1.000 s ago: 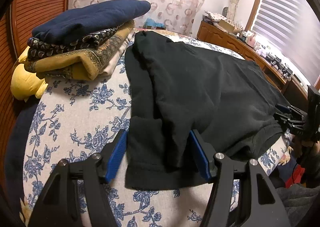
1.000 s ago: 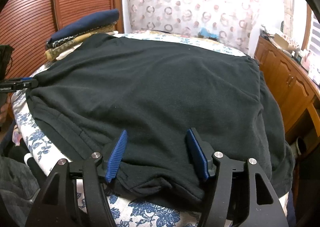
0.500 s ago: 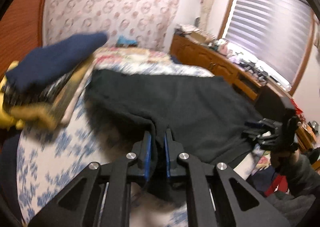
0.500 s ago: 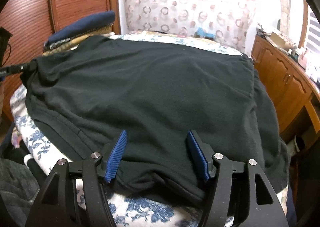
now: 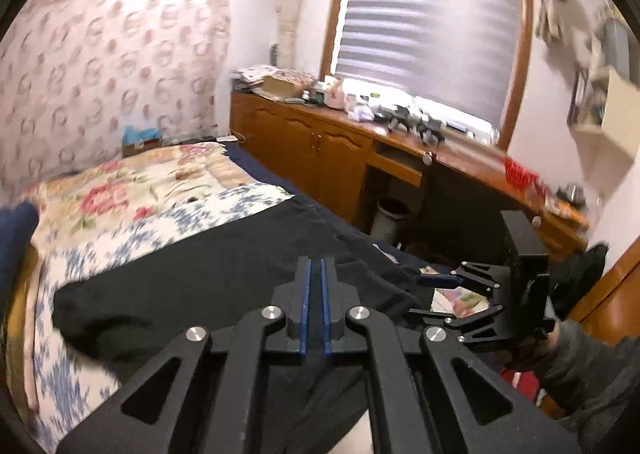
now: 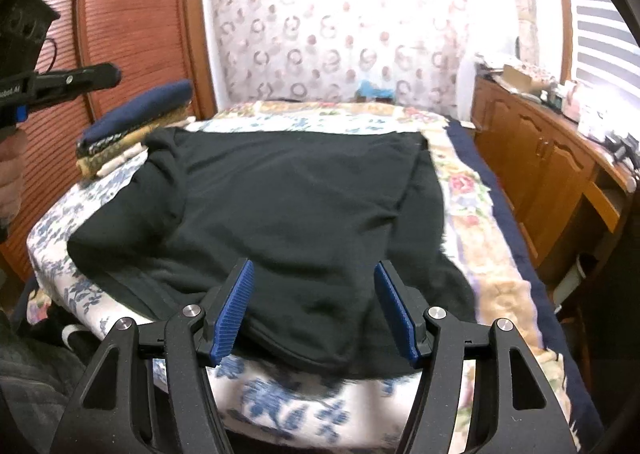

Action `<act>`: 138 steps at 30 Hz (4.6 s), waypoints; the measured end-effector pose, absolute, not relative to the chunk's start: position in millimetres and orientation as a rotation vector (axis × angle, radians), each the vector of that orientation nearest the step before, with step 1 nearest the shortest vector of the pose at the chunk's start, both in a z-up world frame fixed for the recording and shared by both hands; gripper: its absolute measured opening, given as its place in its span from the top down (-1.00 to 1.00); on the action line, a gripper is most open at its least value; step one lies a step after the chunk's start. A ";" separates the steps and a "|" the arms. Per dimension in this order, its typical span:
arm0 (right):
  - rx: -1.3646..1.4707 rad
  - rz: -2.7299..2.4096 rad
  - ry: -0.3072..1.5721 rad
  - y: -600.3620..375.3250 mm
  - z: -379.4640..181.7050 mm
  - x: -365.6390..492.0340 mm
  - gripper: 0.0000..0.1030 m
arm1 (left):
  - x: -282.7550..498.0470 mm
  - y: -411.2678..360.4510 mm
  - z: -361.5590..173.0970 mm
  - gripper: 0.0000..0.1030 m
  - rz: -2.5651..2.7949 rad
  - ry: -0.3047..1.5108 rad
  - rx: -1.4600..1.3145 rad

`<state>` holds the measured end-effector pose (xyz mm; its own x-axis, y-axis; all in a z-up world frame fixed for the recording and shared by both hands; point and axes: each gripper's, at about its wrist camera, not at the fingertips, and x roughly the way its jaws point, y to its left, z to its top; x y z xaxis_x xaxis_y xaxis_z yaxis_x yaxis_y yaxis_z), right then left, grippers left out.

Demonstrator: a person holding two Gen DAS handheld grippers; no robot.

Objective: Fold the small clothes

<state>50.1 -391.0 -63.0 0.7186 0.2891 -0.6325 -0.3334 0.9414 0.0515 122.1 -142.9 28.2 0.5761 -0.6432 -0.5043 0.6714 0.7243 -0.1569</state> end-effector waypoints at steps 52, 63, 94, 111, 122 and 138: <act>-0.242 0.735 0.902 -187.2 -100.4 127.0 0.44 | 109.6 -13.3 -115.3 -0.12 -0.354 0.846 0.058; -0.192 0.800 0.684 -183.3 -44.4 107.2 0.88 | 106.5 6.1 -102.8 -0.12 -0.325 0.796 -0.005; -0.123 0.271 0.746 -413.1 -34.5 80.0 0.38 | 109.3 -46.0 -62.2 -0.12 -0.435 0.703 0.042; -0.222 0.674 0.755 -263.8 -45.9 111.1 0.10 | 90.6 -62.7 -33.1 -0.13 -0.421 0.647 0.078; -0.311 0.763 0.868 -226.9 -74.3 136.0 0.04 | 112.5 -59.9 -53.5 -0.13 -0.417 0.698 0.061; -0.295 0.752 0.815 -260.8 -24.6 178.5 0.98 | 148.2 -55.2 -69.0 -0.13 -0.422 0.756 0.041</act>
